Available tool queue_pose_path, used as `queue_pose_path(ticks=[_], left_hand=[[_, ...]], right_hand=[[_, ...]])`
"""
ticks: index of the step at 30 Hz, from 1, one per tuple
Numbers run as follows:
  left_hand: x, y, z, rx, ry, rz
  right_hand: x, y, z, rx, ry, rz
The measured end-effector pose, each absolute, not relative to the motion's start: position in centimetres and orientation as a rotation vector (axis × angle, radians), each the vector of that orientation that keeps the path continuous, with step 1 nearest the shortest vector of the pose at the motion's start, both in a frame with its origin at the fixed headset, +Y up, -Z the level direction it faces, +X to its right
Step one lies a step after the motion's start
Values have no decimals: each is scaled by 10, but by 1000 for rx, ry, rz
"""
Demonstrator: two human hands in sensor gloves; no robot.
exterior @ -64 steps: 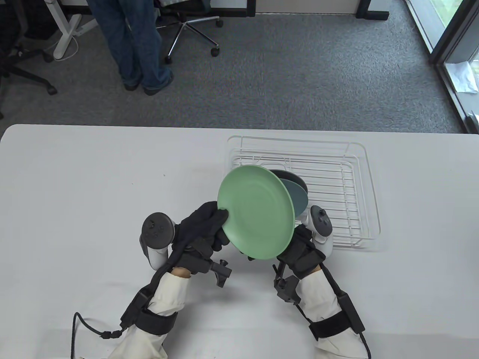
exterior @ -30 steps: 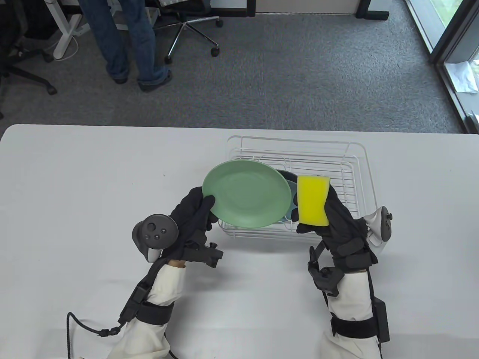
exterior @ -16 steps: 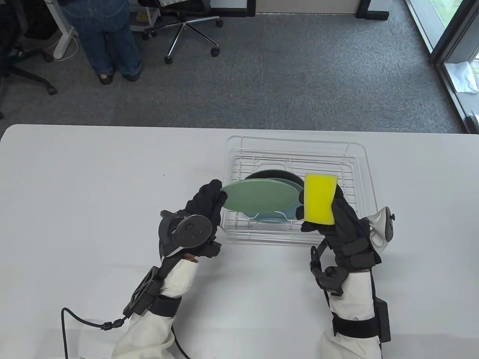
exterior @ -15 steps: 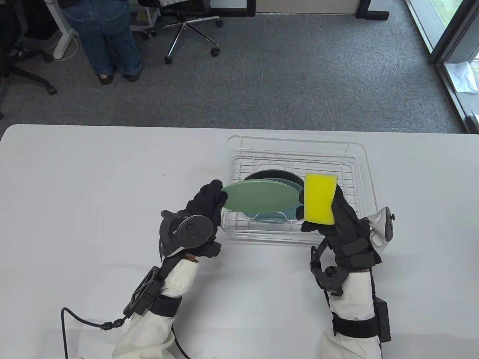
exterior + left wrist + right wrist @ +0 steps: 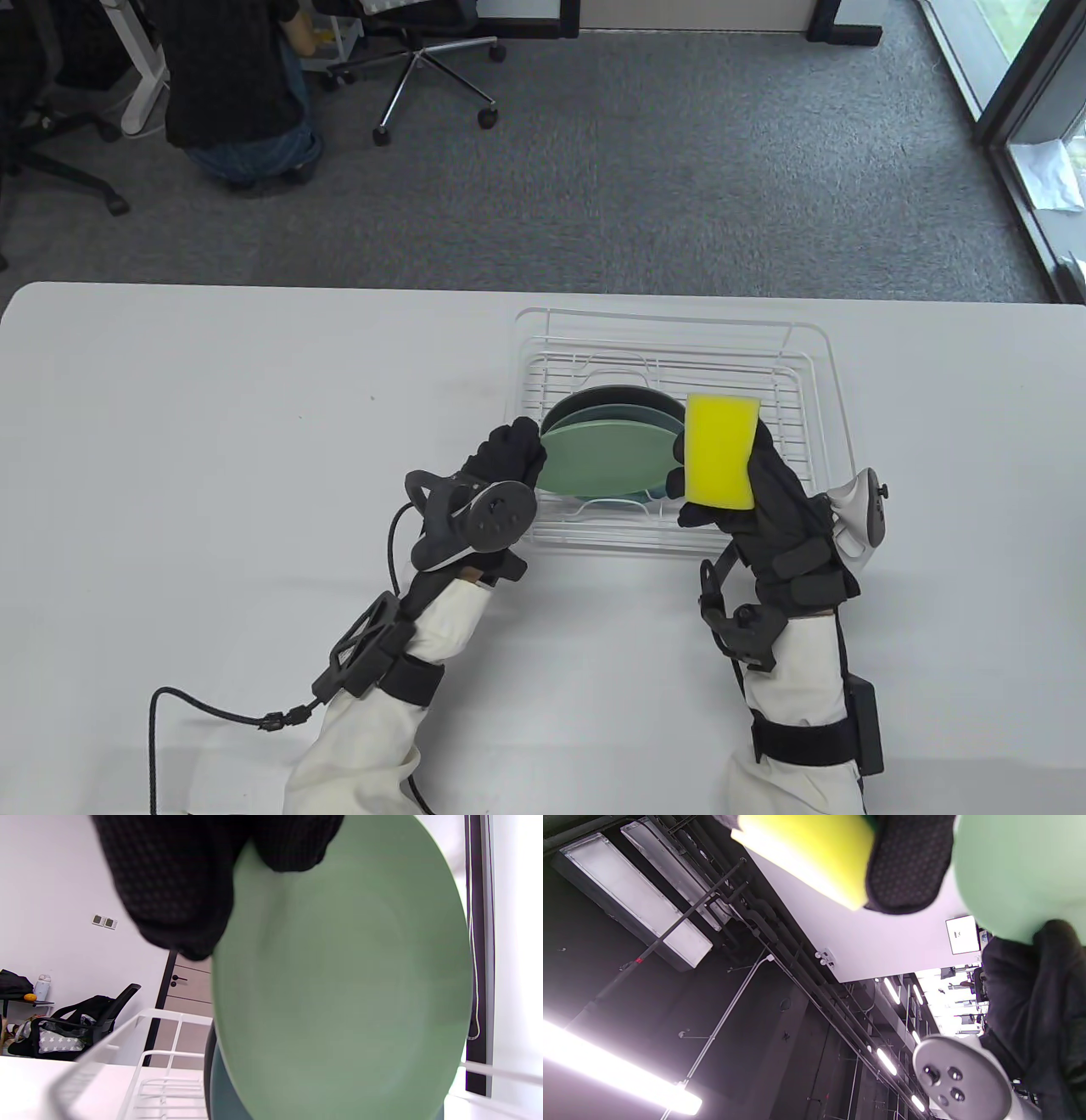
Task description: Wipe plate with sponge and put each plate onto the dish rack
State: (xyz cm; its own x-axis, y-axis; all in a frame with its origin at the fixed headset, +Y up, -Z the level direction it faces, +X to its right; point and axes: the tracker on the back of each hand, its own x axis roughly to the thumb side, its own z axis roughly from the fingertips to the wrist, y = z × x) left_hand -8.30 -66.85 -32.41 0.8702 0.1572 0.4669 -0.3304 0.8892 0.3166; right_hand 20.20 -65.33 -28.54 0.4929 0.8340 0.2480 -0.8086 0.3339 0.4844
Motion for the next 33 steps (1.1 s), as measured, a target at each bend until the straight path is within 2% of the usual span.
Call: queue_pose_path(ticks=[20,26,33], left_hand=[[-57,-694,-341,213,-411,246],[-79,-695,-334,205,-376,414],[-128,-683,-315,270,-347,536]], right_hand=[[198,-654,-286,593,67,1089],[190,-656,-288,577,76,1175],[173,-661,-292,573,111,1412]])
